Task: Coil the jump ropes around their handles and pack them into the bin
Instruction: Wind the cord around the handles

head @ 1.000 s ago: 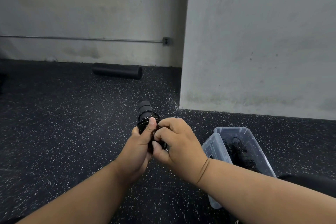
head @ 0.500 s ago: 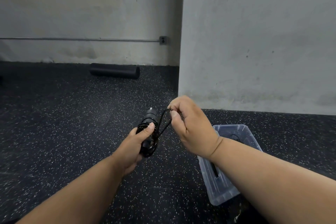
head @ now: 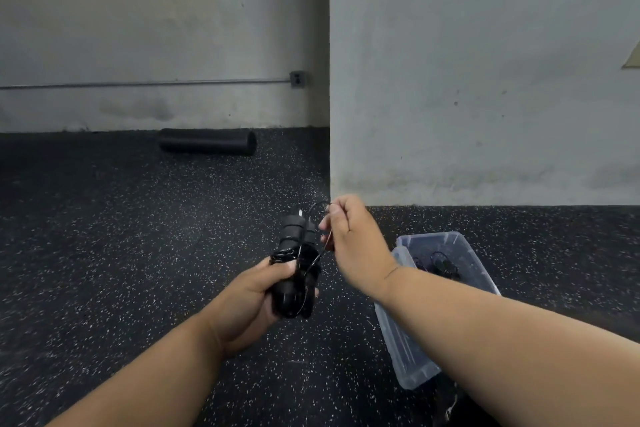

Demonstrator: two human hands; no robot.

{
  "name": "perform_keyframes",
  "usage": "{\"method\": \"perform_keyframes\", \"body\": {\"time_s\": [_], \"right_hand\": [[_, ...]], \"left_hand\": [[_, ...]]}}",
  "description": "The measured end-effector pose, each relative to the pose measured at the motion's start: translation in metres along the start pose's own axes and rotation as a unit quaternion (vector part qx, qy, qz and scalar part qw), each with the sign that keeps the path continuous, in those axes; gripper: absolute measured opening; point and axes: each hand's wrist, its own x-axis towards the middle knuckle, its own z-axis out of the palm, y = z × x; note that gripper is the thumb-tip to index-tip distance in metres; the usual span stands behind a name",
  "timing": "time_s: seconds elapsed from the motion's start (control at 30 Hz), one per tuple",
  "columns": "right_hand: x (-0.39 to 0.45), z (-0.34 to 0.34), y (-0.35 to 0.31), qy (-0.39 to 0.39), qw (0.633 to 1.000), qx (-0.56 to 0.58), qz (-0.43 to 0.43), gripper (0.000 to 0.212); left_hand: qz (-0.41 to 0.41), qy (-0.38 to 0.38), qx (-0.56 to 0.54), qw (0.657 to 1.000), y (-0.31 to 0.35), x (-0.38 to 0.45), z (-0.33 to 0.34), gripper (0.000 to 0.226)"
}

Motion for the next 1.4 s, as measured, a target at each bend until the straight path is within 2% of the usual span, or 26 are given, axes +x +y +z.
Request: {"method": "perform_keyframes", "body": {"time_s": [0.13,0.27,0.4,0.53,0.63,0.8,0.9,1.07,1.17,1.27,1.37,1.4], "right_hand": [[-0.007,0.014,-0.001,-0.006,0.996,0.048,0.076,0.023],[-0.011,0.017,-0.004,-0.006,0.997,0.034,0.07,0.02],[-0.013,0.018,-0.003,-0.014,0.997,0.032,0.063,0.018],[-0.014,0.015,-0.002,-0.02,0.998,0.029,0.058,0.016],[-0.012,0.008,-0.007,-0.032,0.997,0.052,0.047,0.013],[-0.01,-0.012,-0.02,-0.144,0.984,0.097,0.027,0.025],[-0.008,-0.022,-0.023,-0.219,0.965,0.136,0.048,0.019],[-0.01,-0.021,-0.026,-0.21,0.976,-0.046,-0.036,0.008],[-0.01,-0.022,-0.028,-0.204,0.975,-0.073,-0.045,0.014],[-0.011,-0.022,-0.026,-0.204,0.978,-0.053,-0.011,0.018],[-0.014,-0.016,-0.022,-0.198,0.978,-0.061,0.005,0.03],[-0.015,-0.014,-0.021,-0.2,0.978,-0.065,0.014,0.031]], "left_hand": [[0.029,0.005,-0.01,1.0,-0.001,-0.003,0.017,0.063],[0.063,0.043,0.025,0.997,-0.003,-0.009,0.028,0.064],[0.062,0.054,0.09,0.993,-0.004,-0.011,0.026,0.082],[0.059,0.048,0.138,0.988,0.002,-0.012,0.022,0.065],[0.061,0.068,0.132,0.987,0.006,-0.014,0.022,0.057],[0.061,0.063,0.127,0.988,0.007,-0.015,0.017,0.059],[0.057,0.046,0.09,0.993,0.01,-0.016,0.015,0.063],[0.047,0.016,0.118,0.992,0.009,-0.018,0.01,0.064],[0.051,0.025,0.14,0.989,0.007,-0.019,0.011,0.058],[0.08,0.067,0.182,0.978,0.008,-0.019,0.013,0.044],[0.122,0.112,0.286,0.944,0.005,-0.017,0.009,0.053],[0.138,0.113,0.309,0.934,0.004,-0.016,0.008,0.049]]}}
